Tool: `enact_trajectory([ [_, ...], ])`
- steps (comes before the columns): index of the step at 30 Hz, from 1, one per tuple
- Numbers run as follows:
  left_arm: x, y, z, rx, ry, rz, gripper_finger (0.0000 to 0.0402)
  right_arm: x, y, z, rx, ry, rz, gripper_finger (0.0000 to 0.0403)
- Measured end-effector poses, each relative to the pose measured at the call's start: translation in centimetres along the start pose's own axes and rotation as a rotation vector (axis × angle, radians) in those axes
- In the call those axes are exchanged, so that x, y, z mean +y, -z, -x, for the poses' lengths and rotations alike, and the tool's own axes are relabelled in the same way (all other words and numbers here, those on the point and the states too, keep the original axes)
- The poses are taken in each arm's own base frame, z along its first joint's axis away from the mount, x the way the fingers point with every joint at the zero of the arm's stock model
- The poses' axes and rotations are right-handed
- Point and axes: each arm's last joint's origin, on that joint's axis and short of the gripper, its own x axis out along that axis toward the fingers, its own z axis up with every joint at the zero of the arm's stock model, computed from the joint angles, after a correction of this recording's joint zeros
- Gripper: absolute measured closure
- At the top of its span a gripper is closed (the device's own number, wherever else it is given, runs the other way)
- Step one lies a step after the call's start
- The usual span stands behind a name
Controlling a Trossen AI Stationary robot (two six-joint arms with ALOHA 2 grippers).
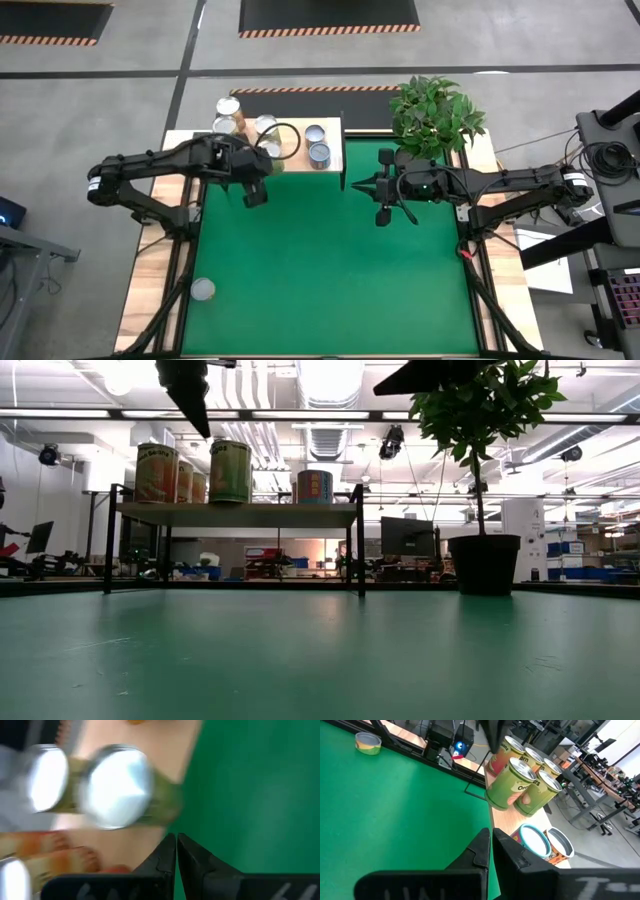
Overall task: Pick and place cans onto a shelf
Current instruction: Put the light green can on the shelf aligned with the light green can
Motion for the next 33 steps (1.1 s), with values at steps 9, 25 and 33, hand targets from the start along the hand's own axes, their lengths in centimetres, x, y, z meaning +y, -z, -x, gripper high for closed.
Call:
enact_trajectory([
  [9,0.2,-0.4,-0.2,-0.041,-0.1,0.051,0.0402,0.0,0.0,0.0,0.0,0.0,0.001,0.0394],
  [25,1.3,-1.6,0.0,-0.111,-0.33,-0.05,0.0402,0.0,0.0,0.0,0.0,0.0,0.004,0.0394],
  [33,2.5,-1.3,-0.8,-0.069,-0.312,0.061,0.0402,0.0,0.1,0.0,0.005,-0.003,0.002,0.0394],
])
